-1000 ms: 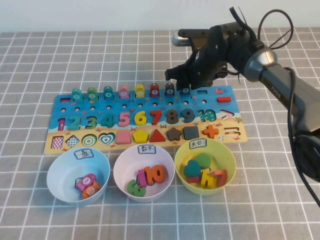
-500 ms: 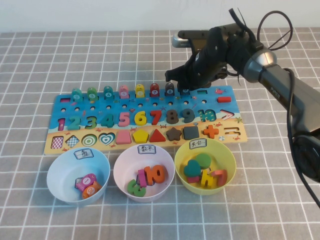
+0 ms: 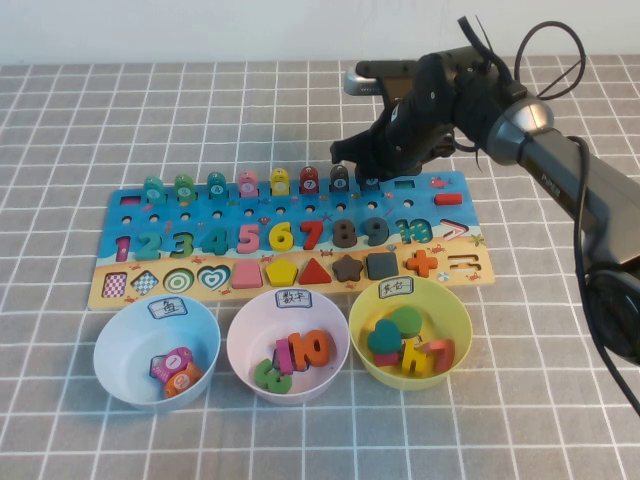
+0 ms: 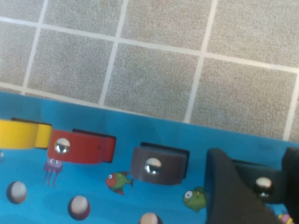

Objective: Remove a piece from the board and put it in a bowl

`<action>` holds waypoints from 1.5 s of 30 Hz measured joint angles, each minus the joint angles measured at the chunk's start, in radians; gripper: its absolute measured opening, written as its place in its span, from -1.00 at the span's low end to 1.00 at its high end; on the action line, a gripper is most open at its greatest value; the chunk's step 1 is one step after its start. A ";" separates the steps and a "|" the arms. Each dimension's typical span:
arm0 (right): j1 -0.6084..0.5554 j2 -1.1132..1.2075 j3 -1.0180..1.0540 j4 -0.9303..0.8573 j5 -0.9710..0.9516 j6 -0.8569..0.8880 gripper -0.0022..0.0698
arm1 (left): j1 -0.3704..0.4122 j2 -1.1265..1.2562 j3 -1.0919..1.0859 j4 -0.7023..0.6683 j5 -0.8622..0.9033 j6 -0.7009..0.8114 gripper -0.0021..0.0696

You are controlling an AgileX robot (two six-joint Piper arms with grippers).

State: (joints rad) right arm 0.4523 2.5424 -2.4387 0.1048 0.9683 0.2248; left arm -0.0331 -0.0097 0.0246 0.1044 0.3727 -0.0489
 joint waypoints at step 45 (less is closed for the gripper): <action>0.028 -0.226 -0.012 -0.003 0.276 -0.037 -0.35 | 0.000 0.000 0.000 0.000 0.000 0.000 -0.95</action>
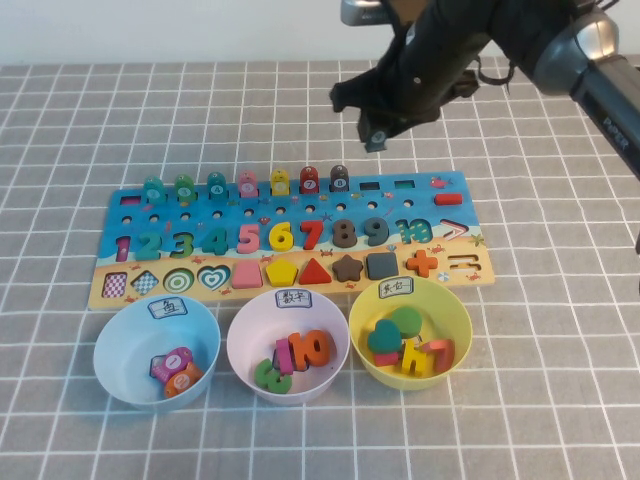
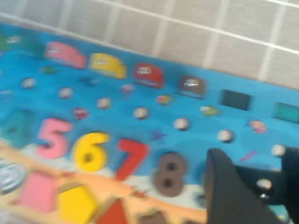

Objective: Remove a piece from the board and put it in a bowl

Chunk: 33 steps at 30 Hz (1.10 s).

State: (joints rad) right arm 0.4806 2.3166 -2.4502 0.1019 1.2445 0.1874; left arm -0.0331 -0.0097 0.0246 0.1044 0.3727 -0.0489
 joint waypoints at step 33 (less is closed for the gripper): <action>0.367 -0.277 0.549 0.156 -0.003 -0.179 -0.36 | 0.000 0.000 0.000 0.000 0.000 0.000 -0.95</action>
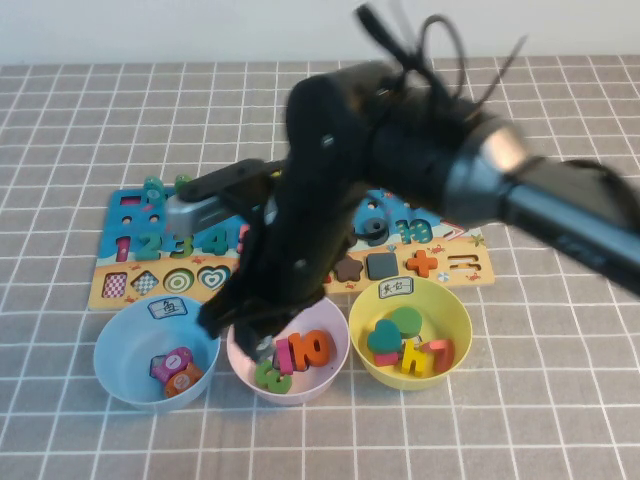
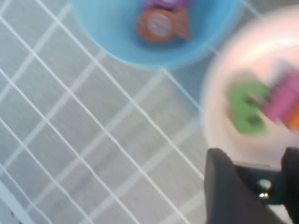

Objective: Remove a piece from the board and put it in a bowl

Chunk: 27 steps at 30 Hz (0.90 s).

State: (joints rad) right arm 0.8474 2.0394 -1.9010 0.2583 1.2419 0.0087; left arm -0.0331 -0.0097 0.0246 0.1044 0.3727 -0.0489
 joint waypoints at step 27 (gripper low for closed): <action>0.092 0.365 -0.477 0.004 -0.002 -0.009 -0.36 | 0.000 0.000 0.000 0.000 0.000 0.000 -0.95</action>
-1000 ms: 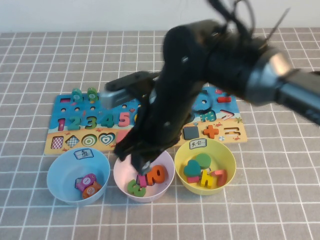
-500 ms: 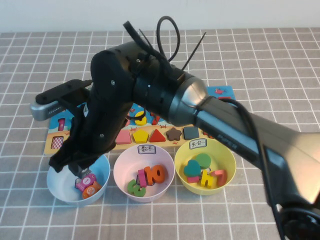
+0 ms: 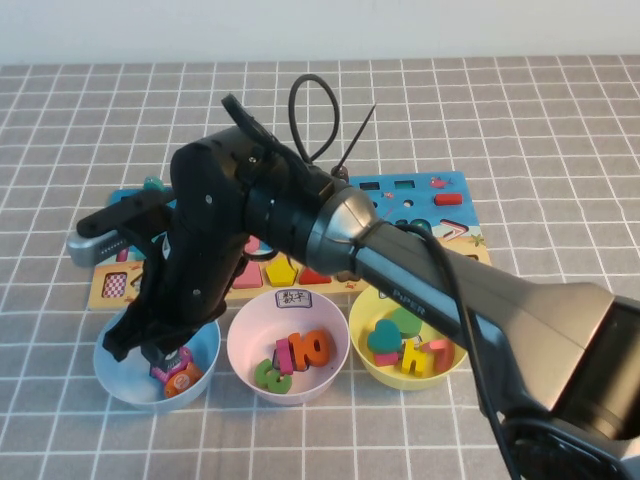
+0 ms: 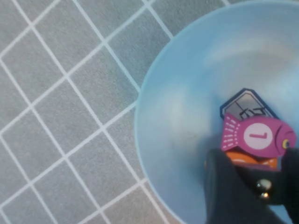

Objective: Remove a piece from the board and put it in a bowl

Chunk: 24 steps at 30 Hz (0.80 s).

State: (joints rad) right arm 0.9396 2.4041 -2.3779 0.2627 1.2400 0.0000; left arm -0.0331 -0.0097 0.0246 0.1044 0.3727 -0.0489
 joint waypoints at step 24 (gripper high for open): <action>0.000 0.033 -0.002 -0.048 0.000 0.033 0.20 | 0.000 0.000 0.000 0.000 0.000 0.000 -0.95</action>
State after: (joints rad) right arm 0.9396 2.4370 -2.3796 0.2146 1.2400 0.0326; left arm -0.0331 -0.0097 0.0246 0.1044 0.3727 -0.0489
